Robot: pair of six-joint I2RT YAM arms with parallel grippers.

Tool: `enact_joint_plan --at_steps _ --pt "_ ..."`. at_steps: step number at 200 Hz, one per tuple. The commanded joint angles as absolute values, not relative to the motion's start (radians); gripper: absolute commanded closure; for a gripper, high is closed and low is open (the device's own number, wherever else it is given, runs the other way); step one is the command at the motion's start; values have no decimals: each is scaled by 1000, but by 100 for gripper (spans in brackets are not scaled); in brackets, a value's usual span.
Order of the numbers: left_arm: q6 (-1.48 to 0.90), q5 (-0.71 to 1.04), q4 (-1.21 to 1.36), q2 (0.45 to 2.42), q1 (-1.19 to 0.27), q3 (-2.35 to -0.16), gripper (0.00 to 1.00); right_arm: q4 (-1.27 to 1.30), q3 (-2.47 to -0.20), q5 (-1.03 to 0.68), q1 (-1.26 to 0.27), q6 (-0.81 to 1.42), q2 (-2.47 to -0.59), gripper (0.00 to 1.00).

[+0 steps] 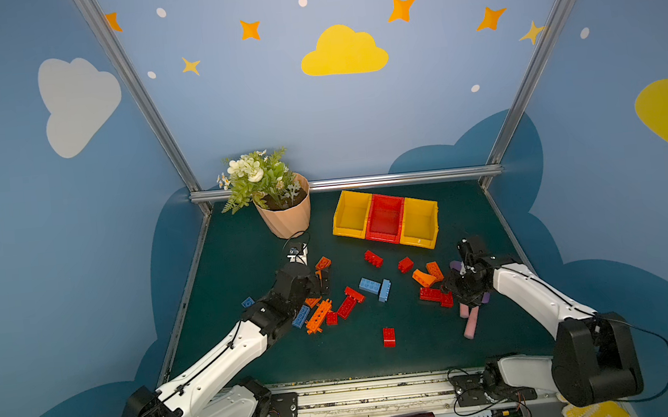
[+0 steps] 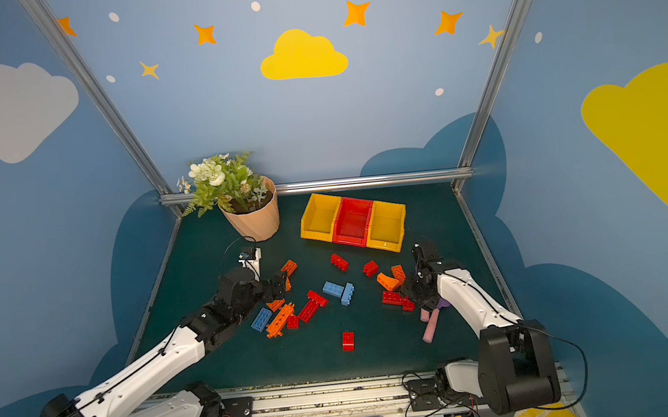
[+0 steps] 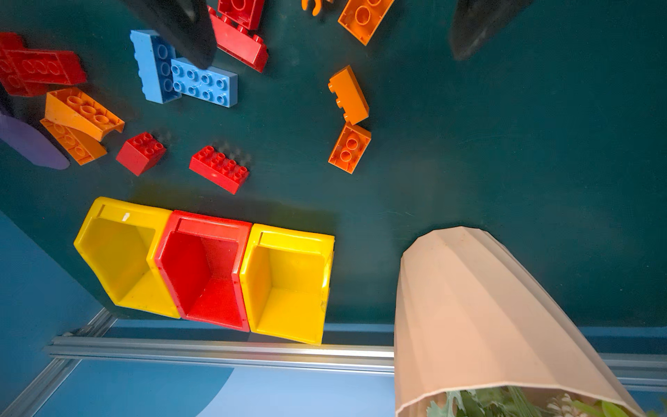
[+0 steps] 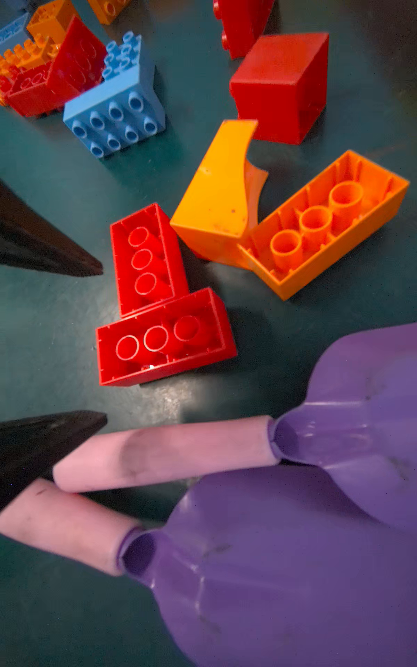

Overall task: Sort the legos into containers by color
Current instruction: 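Close the right gripper on the red 2x4 brick beside the shovels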

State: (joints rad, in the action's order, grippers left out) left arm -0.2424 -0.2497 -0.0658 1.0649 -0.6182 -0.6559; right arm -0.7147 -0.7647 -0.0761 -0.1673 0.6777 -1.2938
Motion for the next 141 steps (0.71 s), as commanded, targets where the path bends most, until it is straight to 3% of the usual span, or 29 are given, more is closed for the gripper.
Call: enact_joint_plan --at_steps 1,141 --pt "-253 -226 -51 1078 -619 -662 0 -722 -780 -48 -174 694 -1323 45" --pt "-247 -258 -86 1015 -619 -644 0 -687 -913 -20 -172 685 -1543 50"
